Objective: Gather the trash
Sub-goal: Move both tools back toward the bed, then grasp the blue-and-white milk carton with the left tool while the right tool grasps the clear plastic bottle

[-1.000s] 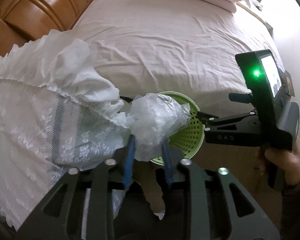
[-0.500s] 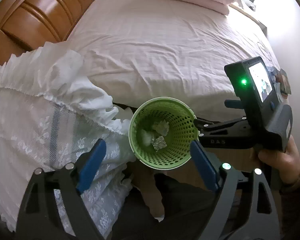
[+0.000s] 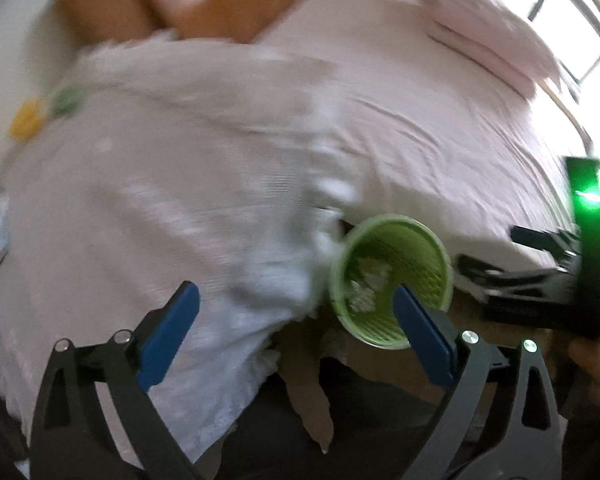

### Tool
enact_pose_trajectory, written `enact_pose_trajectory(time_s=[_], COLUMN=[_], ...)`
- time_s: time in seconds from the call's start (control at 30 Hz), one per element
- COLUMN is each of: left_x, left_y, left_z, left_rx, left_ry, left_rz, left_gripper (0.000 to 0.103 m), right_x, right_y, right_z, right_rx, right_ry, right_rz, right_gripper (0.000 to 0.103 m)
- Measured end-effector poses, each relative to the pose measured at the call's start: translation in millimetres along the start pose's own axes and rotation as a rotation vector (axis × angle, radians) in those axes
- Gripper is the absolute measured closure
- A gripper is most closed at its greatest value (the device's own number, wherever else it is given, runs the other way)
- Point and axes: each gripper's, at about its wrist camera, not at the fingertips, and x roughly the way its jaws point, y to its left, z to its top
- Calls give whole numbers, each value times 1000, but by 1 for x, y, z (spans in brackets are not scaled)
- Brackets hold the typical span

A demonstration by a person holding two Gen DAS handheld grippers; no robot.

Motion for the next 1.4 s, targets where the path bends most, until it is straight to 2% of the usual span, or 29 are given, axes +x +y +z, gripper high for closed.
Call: enact_pose_trajectory(time_s=[0.13, 0.2, 0.3, 0.5, 0.67, 0.87, 0.97, 1.17, 1.3, 1.4], left_x=[-25, -34, -40, -45, -41, -26, -15, 17, 44, 59], left_y=[75, 111, 154, 230, 268, 314, 350, 426, 456, 465], left_z=[-19, -33, -54, -91, -98, -77, -50, 6, 30, 40], left_rx=[-156, -230, -319, -489, -543, -567, -581, -616, -585, -551], left_ry=[-65, -82, -86, -73, -73, -83, -100, -96, -59, -34], left_rz=[96, 157, 200, 219, 225, 229, 254, 311, 287, 252], left_gripper=[8, 8, 8, 8, 8, 8, 8, 8, 8, 8], right_x=[-17, -20, -19, -13, -12, -7, -3, 13, 30, 50], right_y=[53, 82, 121, 205, 257, 303, 325, 369, 393, 408], right_z=[23, 35, 50, 67, 73, 88, 108, 169, 200, 217], right_rx=[-113, -167, -227, -351, -407, -425, -422, -301, -197, -98], right_ry=[-48, -62, -63, -49, -43, -27, -33, -55, -68, -53], right_rz=[26, 49, 80, 129, 150, 165, 159, 213, 228, 244], right_gripper=[3, 2, 2, 2, 2, 2, 2, 2, 2, 2])
